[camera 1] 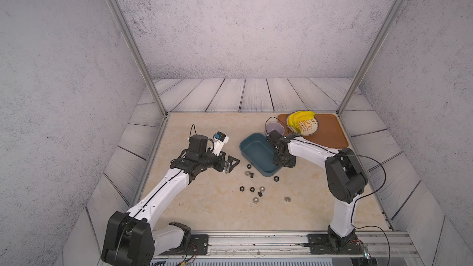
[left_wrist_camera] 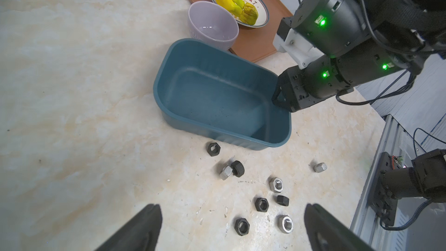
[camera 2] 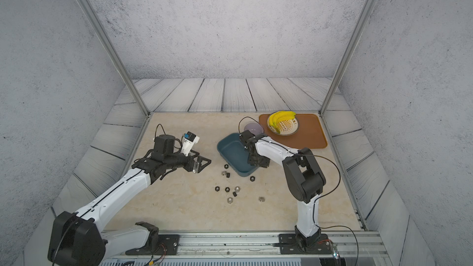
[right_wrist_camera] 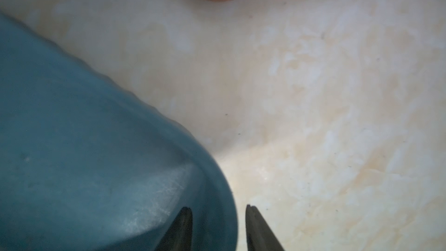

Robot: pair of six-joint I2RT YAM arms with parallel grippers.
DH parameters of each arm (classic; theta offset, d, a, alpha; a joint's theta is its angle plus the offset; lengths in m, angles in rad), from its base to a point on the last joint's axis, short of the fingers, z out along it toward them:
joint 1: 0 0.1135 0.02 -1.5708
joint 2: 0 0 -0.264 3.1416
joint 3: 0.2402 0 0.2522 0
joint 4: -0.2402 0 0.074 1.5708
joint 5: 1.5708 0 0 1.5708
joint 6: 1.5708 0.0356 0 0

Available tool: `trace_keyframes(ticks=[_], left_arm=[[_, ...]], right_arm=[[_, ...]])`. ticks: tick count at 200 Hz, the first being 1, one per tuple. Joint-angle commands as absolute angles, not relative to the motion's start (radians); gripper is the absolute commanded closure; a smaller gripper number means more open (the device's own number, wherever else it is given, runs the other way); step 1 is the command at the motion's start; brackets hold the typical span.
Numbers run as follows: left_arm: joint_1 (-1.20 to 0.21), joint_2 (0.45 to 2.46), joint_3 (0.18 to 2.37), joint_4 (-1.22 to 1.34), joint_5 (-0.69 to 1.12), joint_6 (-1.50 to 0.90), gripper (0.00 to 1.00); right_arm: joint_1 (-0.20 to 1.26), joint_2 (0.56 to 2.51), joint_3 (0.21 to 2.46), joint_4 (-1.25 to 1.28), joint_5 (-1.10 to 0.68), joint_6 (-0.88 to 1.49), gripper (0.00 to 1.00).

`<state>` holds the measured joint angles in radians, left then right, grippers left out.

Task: Put the nuts on the desktop into the storage box
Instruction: Move the storage box to the center of the board.

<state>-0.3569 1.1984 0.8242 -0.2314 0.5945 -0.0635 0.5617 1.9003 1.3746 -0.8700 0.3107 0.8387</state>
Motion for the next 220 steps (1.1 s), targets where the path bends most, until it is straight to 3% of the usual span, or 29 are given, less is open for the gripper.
trace_keyframes(ticks=[1, 79, 220], left_arm=[[-0.383, 1.201, 0.799, -0.207, 0.579, -0.086, 0.02], [-0.568, 1.213, 0.706, -0.061, 0.409, -0.165, 0.02], [-0.662, 1.281, 0.733, -0.128, 0.416, -0.202, 0.02]], right_arm=[[0.531, 1.864, 1.330, -0.920, 0.386, 0.831, 0.57], [0.428, 1.761, 1.171, -0.910, 0.380, 0.816, 0.54], [0.318, 1.583, 1.109, -0.971, 0.307, 0.779, 0.46]])
